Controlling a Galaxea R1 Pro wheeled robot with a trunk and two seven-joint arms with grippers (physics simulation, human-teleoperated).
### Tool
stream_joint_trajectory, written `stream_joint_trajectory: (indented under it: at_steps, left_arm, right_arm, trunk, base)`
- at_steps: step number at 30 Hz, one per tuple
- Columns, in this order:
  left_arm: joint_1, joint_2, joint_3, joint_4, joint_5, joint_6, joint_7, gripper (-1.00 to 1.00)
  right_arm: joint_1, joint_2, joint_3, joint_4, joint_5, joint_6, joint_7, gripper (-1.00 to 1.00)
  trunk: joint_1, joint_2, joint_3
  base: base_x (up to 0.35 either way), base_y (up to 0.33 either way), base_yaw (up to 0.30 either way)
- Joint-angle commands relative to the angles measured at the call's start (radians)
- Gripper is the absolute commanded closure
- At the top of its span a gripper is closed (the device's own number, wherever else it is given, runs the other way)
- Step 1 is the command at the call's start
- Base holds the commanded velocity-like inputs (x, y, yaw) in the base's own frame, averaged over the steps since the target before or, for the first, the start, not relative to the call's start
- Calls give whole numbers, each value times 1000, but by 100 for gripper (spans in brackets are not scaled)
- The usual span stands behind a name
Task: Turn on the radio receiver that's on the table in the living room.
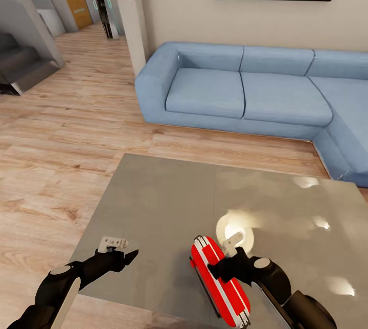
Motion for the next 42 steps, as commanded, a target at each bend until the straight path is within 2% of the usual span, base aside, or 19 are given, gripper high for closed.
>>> stream_joint_trajectory:
  at_steps: [1,4,7,11,17,22,27,30,42]
  left_arm:
    - [0,0,0,0,0,0,0,-100]
    - [0,0,0,0,0,0,1,-100]
    - [0,0,0,0,0,0,1,-100]
    - [0,0,0,0,0,0,2,-100]
    - [0,0,0,0,0,0,2,-100]
    - [0,0,0,0,0,0,2,-100]
    - [0,0,0,0,0,0,2,-100]
    - [0,0,0,0,0,0,2,-100]
    - [0,0,0,0,0,0,2,-100]
  right_arm:
    - [0,1,3,0,0,0,0,-100]
    - [0,4,13,0,-2,0,0,-100]
    - [0,6,50,0,0,1,-1,-100]
    - [0,8,62,2,5,4,-5,-100]
    - [0,12,60,16,4,22,-18,-100]
    - [0,13,50,46,2,23,-84,-100]
    - [0,59,39,116,3,23,-90,-100]
    - [0,71,37,127,3,26,-94,-100]
    - [0,74,36,147,4,31,-108,-100]
  trunk:
    - [0,0,0]
    - [0,0,0]
    - [0,0,0]
    - [0,0,0]
    - [0,0,0]
    - [0,0,0]
    - [0,0,0]
    - [0,0,0]
    - [0,0,0]
  base:
    - [0,0,0]
    - [0,0,0]
    - [0,0,0]
    - [0,0,0]
    - [0,0,0]
    - [0,0,0]
    - [0,0,0]
    - [0,0,0]
    - [0,0,0]
